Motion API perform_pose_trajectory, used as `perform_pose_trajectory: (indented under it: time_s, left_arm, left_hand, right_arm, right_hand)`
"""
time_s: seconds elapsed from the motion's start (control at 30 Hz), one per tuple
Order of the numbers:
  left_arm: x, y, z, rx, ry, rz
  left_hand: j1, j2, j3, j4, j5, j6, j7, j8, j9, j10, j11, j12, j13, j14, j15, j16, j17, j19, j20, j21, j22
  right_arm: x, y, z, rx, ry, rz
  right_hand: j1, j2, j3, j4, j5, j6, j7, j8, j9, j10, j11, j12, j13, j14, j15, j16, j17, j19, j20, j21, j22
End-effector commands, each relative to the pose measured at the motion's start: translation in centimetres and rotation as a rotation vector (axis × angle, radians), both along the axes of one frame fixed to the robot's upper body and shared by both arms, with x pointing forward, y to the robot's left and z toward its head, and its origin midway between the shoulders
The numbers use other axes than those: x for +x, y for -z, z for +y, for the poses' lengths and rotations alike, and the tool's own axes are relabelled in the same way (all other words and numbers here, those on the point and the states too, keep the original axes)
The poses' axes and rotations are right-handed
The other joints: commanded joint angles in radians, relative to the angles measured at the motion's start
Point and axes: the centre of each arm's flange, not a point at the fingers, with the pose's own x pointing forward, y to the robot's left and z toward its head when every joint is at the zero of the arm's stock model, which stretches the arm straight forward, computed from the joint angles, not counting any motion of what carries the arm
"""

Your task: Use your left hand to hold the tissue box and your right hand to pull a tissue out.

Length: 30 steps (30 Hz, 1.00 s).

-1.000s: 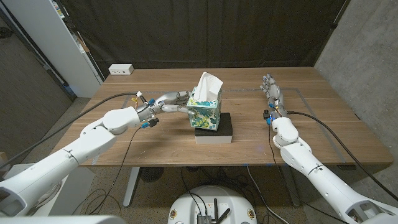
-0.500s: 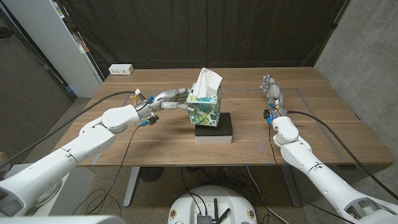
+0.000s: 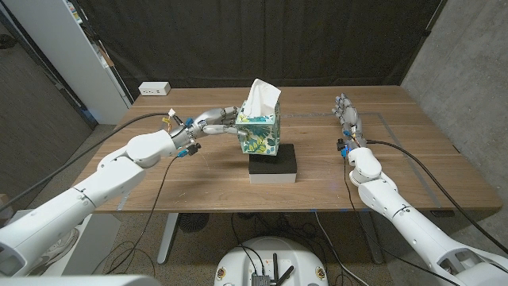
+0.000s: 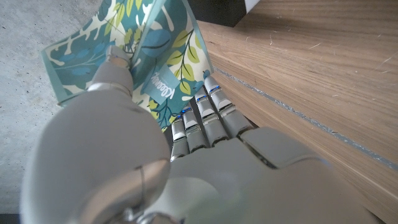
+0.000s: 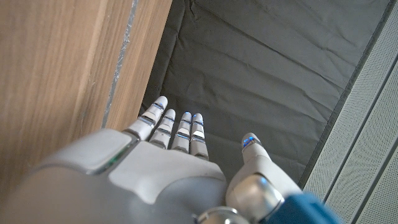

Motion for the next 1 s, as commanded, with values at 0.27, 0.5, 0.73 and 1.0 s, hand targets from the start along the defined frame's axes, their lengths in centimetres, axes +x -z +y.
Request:
perform_pose_trajectory:
  time_s: [0.27,0.5,0.73,1.0]
  left_arm:
    - [-1.77,-1.91,0.24,0.002,-0.028,-0.056]
    - [-1.89,-1.87,0.30,-0.001,-0.033,-0.054]
    - [-1.63,-1.85,0.23,0.001,-0.029,-0.048]
    - [-1.32,-1.83,0.12,-0.003,-0.024,-0.043]
  left_hand:
    - [0.011,0.008,0.007,0.003,0.005,-0.003,0.005,0.006,0.002,0.011,0.001,0.000,0.005,0.007,-0.125,0.000,0.005,0.009,-0.002,0.002,0.000]
    - [0.011,0.013,0.008,0.004,0.005,-0.003,0.007,0.006,0.002,0.011,0.000,-0.001,0.008,0.007,-0.123,-0.002,0.006,0.009,-0.002,0.000,0.000]
    - [0.012,0.016,0.009,0.004,0.006,-0.004,0.006,0.007,0.003,0.011,0.002,-0.003,0.010,0.008,-0.124,-0.004,0.006,0.009,-0.003,-0.001,0.000]
    - [0.010,0.018,0.010,0.005,0.006,-0.005,0.005,0.008,0.003,0.012,-0.001,-0.004,0.012,0.010,-0.125,-0.006,0.005,0.007,-0.004,-0.004,-0.001]
  right_arm:
    - [0.43,-0.24,-0.41,0.000,-0.005,-0.006]
    - [0.53,-0.31,-0.44,-0.004,-0.006,-0.003]
    - [0.65,-0.37,-0.40,-0.003,-0.006,0.001]
    - [0.38,-0.15,-0.37,0.003,-0.008,0.007]
  right_hand:
    - [0.007,0.014,0.004,-0.009,0.001,0.006,0.003,0.007,0.003,0.005,0.002,-0.002,0.003,0.006,-0.004,-0.001,0.003,0.006,-0.007,-0.008,0.003]
    - [0.005,0.015,0.003,-0.009,0.001,0.007,0.003,0.007,0.003,0.007,0.003,-0.001,0.003,0.006,-0.004,-0.001,0.003,0.006,-0.008,-0.011,0.004]
    - [0.005,0.016,0.003,-0.010,0.001,0.007,0.002,0.007,0.003,0.007,0.003,-0.001,0.003,0.006,-0.005,-0.001,0.003,0.007,-0.009,-0.013,0.004]
    - [0.006,0.021,0.006,-0.010,0.002,0.007,0.001,0.007,0.003,0.006,0.000,-0.002,0.003,0.003,-0.009,-0.002,0.003,0.007,-0.013,-0.016,0.004]
